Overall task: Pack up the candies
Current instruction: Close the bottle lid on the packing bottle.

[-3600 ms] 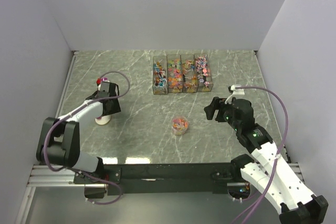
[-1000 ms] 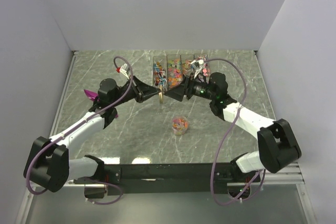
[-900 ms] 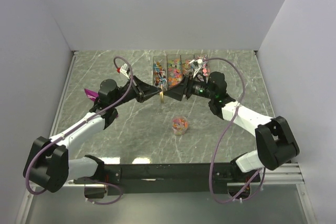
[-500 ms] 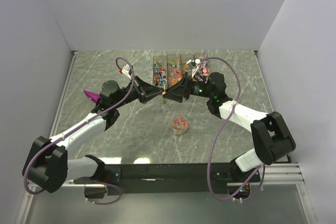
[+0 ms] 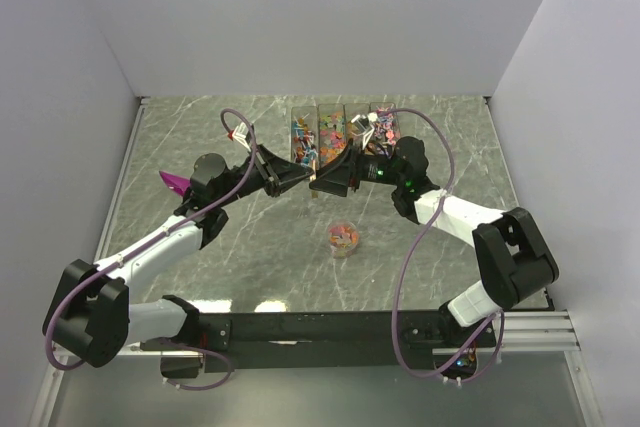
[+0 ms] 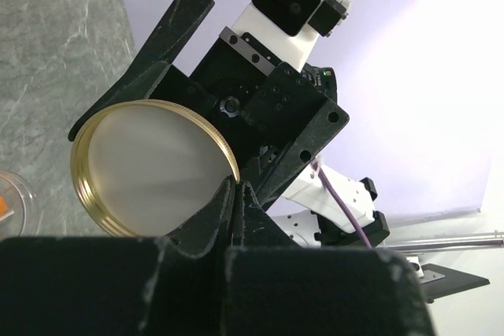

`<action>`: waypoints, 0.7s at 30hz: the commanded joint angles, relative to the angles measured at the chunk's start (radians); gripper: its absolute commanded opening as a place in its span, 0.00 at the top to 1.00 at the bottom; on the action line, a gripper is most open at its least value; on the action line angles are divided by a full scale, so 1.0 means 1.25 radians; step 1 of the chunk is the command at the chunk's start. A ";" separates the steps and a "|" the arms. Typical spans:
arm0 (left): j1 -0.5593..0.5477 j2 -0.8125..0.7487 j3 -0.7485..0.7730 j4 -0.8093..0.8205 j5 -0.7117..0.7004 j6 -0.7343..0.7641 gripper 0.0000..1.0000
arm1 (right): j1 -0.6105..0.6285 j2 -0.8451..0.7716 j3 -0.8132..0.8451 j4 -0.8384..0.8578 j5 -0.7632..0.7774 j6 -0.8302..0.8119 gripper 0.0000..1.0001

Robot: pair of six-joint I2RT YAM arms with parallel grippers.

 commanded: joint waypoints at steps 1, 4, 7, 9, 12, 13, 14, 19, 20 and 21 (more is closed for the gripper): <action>-0.004 -0.024 0.017 0.027 0.017 0.013 0.99 | -0.004 0.005 0.037 0.039 -0.021 -0.018 0.00; -0.004 -0.025 0.020 -0.002 0.015 0.035 0.99 | -0.006 -0.003 0.038 0.024 -0.020 -0.029 0.01; -0.003 -0.022 0.017 0.008 0.015 0.030 0.99 | -0.006 -0.012 0.042 0.001 -0.023 -0.045 0.05; -0.004 -0.017 0.017 0.012 0.019 0.027 0.99 | -0.004 -0.013 0.041 -0.007 -0.029 -0.050 0.09; -0.004 -0.017 0.015 0.014 0.020 0.027 0.99 | -0.006 -0.014 0.037 -0.007 -0.040 -0.050 0.18; -0.004 -0.020 0.013 0.011 0.017 0.031 0.99 | -0.006 -0.016 0.037 -0.008 -0.041 -0.051 0.21; -0.004 -0.024 0.011 0.006 0.015 0.035 0.99 | -0.007 -0.019 0.035 -0.010 -0.044 -0.054 0.25; -0.004 -0.063 0.033 -0.108 -0.027 0.139 0.64 | -0.007 -0.047 0.037 -0.111 -0.020 -0.114 0.43; -0.004 -0.073 0.044 -0.172 -0.043 0.165 0.57 | -0.006 -0.066 0.047 -0.201 -0.009 -0.168 0.44; -0.004 -0.084 0.050 -0.207 -0.061 0.190 0.46 | -0.004 -0.076 0.053 -0.249 0.014 -0.198 0.45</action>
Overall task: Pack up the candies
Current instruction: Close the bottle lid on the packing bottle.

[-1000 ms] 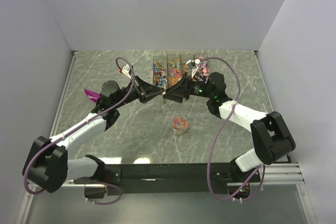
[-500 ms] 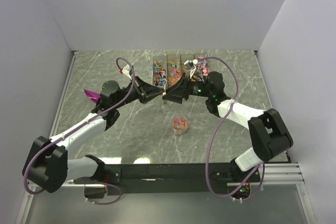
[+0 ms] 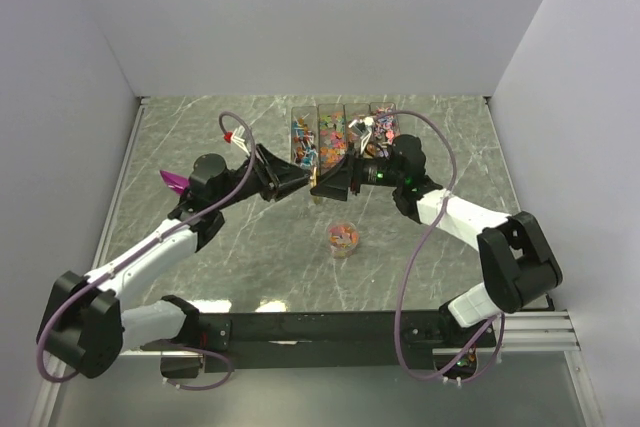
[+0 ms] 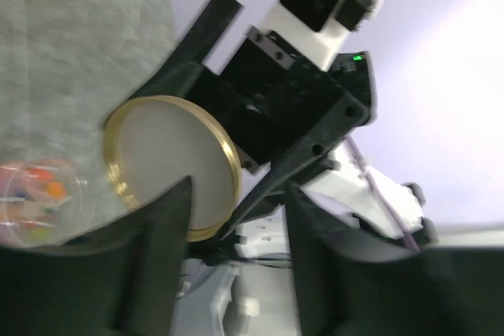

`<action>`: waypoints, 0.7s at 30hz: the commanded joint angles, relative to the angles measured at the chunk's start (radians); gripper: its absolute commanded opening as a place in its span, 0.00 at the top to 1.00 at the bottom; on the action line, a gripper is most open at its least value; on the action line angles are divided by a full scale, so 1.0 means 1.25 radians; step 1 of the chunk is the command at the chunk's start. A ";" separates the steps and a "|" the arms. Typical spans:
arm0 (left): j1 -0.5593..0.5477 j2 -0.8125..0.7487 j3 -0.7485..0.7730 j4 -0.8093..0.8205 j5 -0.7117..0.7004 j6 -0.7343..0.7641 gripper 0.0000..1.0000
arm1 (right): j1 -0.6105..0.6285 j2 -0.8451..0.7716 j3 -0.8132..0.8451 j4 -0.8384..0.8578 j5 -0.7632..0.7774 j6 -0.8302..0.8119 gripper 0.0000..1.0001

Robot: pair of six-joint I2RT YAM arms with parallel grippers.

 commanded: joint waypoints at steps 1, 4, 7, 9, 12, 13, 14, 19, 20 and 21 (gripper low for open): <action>-0.003 -0.074 0.056 -0.133 -0.090 0.154 0.40 | -0.001 -0.071 0.051 -0.175 0.044 -0.134 0.45; -0.002 -0.120 0.108 -0.296 -0.169 0.277 0.21 | 0.004 -0.111 0.074 -0.369 0.117 -0.239 0.45; -0.002 -0.163 0.146 -0.458 -0.303 0.416 0.07 | 0.021 -0.144 0.108 -0.587 0.203 -0.339 0.45; -0.002 -0.182 0.177 -0.561 -0.418 0.487 0.01 | 0.050 -0.155 0.145 -0.758 0.322 -0.391 0.45; -0.002 -0.214 0.207 -0.645 -0.548 0.610 0.01 | 0.102 -0.161 0.180 -0.931 0.496 -0.407 0.45; -0.002 -0.228 0.205 -0.678 -0.580 0.656 0.01 | 0.119 -0.162 0.186 -0.965 0.536 -0.404 0.44; -0.002 -0.237 0.201 -0.686 -0.602 0.680 0.01 | 0.132 -0.161 0.198 -1.000 0.569 -0.396 0.44; -0.002 -0.302 0.136 -0.687 -0.765 0.770 0.01 | 0.229 -0.127 0.250 -1.182 0.750 -0.367 0.43; -0.002 -0.312 0.122 -0.682 -0.786 0.776 0.01 | 0.242 -0.112 0.269 -1.217 0.771 -0.357 0.42; -0.002 -0.319 0.107 -0.678 -0.801 0.777 0.01 | 0.249 -0.103 0.279 -1.231 0.810 -0.352 0.42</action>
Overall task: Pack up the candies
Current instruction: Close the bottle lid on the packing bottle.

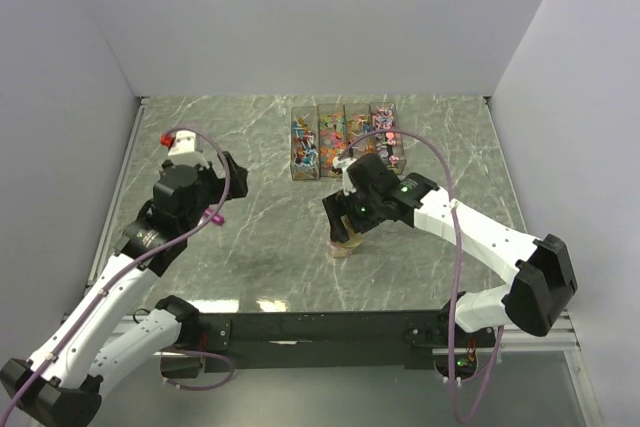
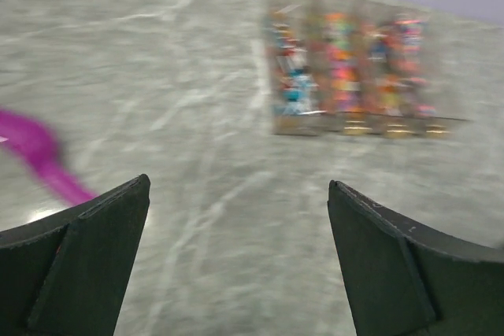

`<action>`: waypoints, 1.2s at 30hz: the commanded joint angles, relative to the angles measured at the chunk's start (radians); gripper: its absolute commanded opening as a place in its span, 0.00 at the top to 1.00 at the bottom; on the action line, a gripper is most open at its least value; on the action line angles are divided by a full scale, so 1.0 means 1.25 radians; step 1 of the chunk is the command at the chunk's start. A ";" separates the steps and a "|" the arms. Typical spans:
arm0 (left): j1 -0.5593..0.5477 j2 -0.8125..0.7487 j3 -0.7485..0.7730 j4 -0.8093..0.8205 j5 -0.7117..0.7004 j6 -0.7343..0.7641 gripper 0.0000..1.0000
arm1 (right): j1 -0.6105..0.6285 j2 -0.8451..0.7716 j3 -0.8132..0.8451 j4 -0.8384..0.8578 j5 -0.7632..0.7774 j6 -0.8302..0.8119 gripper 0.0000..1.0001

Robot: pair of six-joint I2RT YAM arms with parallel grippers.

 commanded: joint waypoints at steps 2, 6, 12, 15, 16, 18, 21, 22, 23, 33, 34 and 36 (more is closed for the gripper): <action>-0.002 -0.049 -0.074 -0.022 -0.180 0.081 0.01 | 0.046 0.045 0.087 -0.167 0.185 0.017 0.42; -0.002 -0.077 -0.099 -0.025 -0.193 0.082 0.00 | 0.077 0.098 0.130 -0.183 0.209 0.022 0.40; 0.008 -0.102 -0.100 -0.011 -0.198 0.109 0.01 | 0.099 0.200 0.183 -0.187 0.213 0.012 0.39; 0.010 -0.109 -0.103 -0.014 -0.189 0.106 0.01 | 0.104 0.241 0.207 -0.194 0.242 0.000 0.36; 0.011 -0.114 -0.103 -0.012 -0.187 0.109 0.01 | 0.105 0.249 0.215 -0.196 0.248 -0.003 0.35; 0.014 -0.119 -0.105 -0.010 -0.179 0.114 0.01 | 0.105 0.267 0.223 -0.193 0.255 -0.006 0.34; 0.022 -0.125 -0.105 -0.009 -0.173 0.116 0.00 | 0.105 0.287 0.237 -0.190 0.259 -0.012 0.34; 0.026 -0.125 -0.105 -0.010 -0.169 0.115 0.00 | 0.105 0.292 0.248 -0.190 0.259 -0.017 0.33; 0.032 -0.125 -0.104 -0.010 -0.167 0.115 0.01 | 0.106 0.303 0.256 -0.193 0.261 -0.019 0.33; 0.060 -0.129 -0.108 -0.004 -0.119 0.121 0.01 | 0.106 0.342 0.283 -0.197 0.265 -0.025 0.32; 0.062 -0.129 -0.106 -0.004 -0.119 0.121 0.01 | 0.107 0.340 0.275 -0.197 0.270 -0.023 0.32; 0.063 -0.129 -0.106 -0.004 -0.118 0.122 0.01 | 0.106 0.337 0.267 -0.196 0.270 -0.022 0.32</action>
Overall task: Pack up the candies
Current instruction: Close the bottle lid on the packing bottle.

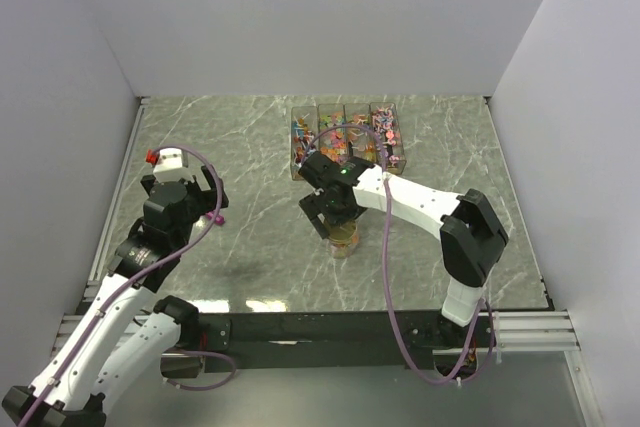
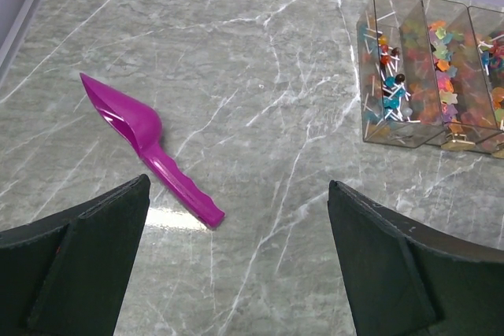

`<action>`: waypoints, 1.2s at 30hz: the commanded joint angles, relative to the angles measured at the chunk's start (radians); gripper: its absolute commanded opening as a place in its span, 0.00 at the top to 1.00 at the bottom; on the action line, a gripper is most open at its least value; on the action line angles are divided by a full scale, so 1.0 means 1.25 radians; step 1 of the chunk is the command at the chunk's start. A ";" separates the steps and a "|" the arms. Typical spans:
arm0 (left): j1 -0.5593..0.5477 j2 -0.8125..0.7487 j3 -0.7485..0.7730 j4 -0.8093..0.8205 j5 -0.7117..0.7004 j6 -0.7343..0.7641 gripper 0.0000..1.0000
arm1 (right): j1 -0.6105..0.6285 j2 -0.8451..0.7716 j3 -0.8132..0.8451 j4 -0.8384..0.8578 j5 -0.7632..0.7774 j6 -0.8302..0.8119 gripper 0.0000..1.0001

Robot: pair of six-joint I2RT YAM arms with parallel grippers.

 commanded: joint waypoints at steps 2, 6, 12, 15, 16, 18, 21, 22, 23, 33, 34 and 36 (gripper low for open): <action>0.007 -0.009 0.000 0.026 0.016 0.021 0.01 | 0.006 -0.010 -0.007 -0.007 0.018 -0.003 0.32; 0.012 -0.007 -0.002 0.028 0.027 0.022 0.01 | 0.006 -0.019 -0.022 -0.004 0.006 0.003 0.32; 0.024 0.000 0.000 0.032 0.044 0.022 0.01 | 0.006 -0.031 -0.050 0.004 -0.005 0.007 0.30; 0.024 0.002 -0.001 0.033 0.047 0.022 0.01 | 0.009 -0.036 -0.054 -0.006 -0.002 0.010 0.30; 0.024 0.002 -0.002 0.033 0.047 0.022 0.01 | 0.012 -0.046 -0.058 -0.005 0.002 0.014 0.30; 0.024 0.002 -0.001 0.033 0.047 0.022 0.00 | 0.012 -0.053 -0.058 -0.007 0.000 0.013 0.30; 0.026 0.003 -0.002 0.032 0.047 0.023 0.01 | 0.012 -0.057 -0.064 -0.004 -0.001 0.011 0.30; 0.026 0.003 -0.002 0.032 0.048 0.022 0.00 | 0.012 -0.056 -0.066 -0.001 -0.003 0.011 0.30; 0.026 0.003 -0.002 0.031 0.047 0.023 0.00 | 0.011 -0.056 -0.070 0.005 -0.004 0.013 0.30; 0.028 0.005 -0.002 0.032 0.048 0.022 0.01 | 0.012 -0.051 -0.119 0.043 -0.017 0.024 0.30; 0.028 0.005 -0.002 0.030 0.048 0.023 0.01 | 0.012 -0.049 -0.125 0.051 -0.019 0.024 0.29; 0.028 0.005 -0.002 0.031 0.048 0.022 0.01 | 0.011 -0.051 -0.140 0.062 -0.026 0.029 0.29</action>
